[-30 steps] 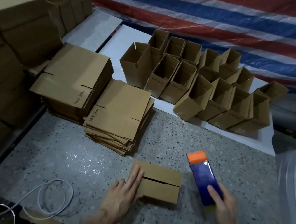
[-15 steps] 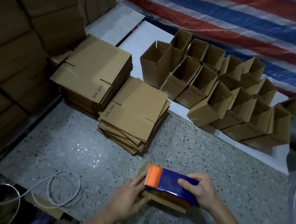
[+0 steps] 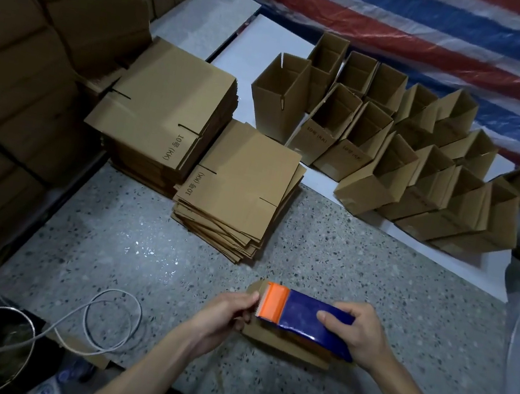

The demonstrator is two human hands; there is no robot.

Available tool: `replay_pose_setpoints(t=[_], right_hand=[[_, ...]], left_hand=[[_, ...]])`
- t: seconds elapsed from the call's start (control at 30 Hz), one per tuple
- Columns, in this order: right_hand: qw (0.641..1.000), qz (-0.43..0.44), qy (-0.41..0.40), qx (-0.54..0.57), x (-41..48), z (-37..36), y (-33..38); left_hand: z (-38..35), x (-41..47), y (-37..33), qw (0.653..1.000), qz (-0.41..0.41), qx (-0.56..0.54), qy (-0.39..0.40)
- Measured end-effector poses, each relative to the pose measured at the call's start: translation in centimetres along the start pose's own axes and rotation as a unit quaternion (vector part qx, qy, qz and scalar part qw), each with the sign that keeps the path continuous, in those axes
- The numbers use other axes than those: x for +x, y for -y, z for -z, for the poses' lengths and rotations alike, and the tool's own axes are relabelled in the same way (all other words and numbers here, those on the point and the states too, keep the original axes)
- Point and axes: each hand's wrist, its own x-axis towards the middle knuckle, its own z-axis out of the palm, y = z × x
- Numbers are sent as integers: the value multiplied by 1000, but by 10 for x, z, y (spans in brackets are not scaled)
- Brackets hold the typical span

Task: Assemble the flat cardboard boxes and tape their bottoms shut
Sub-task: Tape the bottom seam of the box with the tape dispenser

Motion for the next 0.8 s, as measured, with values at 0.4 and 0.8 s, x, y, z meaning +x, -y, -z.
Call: replay_pose_setpoints(t=[0.4, 0.8], right_hand=[[995, -41, 47, -76, 1, 2, 27], [951, -92, 29, -295, -12, 1, 28]], left_hand=[[29, 1, -4, 983, -4, 95, -158], [15, 23, 33, 925, -70, 332, -174]])
